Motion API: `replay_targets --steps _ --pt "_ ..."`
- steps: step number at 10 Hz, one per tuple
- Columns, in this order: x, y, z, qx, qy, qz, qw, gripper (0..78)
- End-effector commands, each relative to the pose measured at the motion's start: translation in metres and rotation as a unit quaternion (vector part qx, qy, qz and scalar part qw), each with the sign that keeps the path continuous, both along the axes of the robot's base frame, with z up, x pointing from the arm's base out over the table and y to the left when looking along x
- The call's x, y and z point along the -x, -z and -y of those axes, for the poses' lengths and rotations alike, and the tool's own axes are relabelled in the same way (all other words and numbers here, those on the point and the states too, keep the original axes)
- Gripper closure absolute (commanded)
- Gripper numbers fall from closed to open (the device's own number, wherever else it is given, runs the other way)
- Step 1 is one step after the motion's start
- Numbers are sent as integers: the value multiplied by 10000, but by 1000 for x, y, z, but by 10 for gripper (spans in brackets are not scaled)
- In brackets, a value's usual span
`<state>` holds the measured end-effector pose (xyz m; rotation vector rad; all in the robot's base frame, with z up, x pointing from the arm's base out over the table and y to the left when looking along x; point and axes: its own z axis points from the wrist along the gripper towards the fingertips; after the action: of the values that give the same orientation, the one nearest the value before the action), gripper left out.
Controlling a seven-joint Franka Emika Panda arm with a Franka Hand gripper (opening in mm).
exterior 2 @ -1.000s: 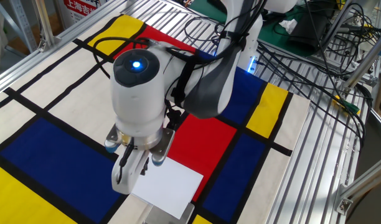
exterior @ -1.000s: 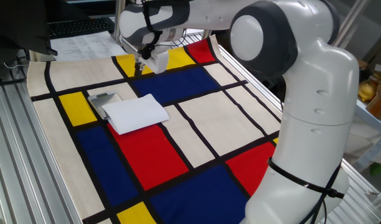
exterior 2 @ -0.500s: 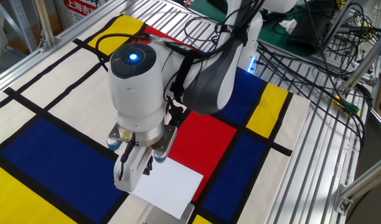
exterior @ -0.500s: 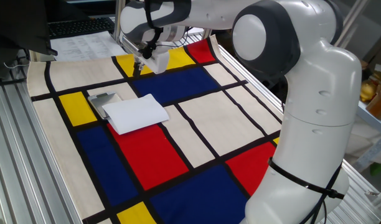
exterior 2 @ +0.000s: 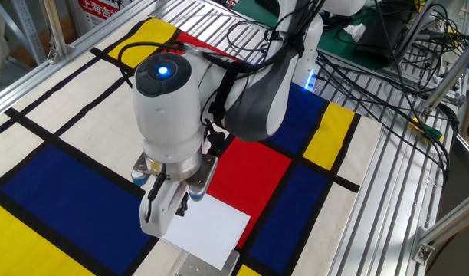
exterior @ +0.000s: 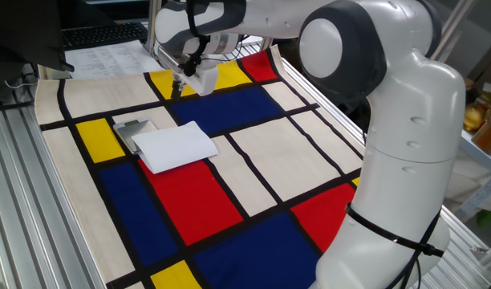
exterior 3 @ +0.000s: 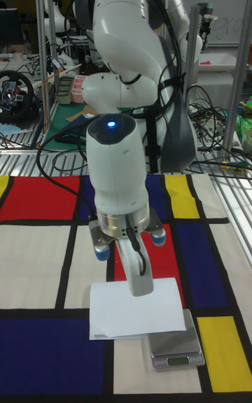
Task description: Unfold a piece of paper
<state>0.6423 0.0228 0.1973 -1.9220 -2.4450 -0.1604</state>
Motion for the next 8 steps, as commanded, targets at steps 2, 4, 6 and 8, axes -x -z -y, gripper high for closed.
replay_targets --steps 2,4,6,8 --pt "-1 0 0 -5 13 18 10000 776" --pt "-2 2 0 -14 27 16 10000 776" --pt "-2 3 0 -2 23 16 10000 776" --pt "-2 3 0 -8 37 13 10000 776"
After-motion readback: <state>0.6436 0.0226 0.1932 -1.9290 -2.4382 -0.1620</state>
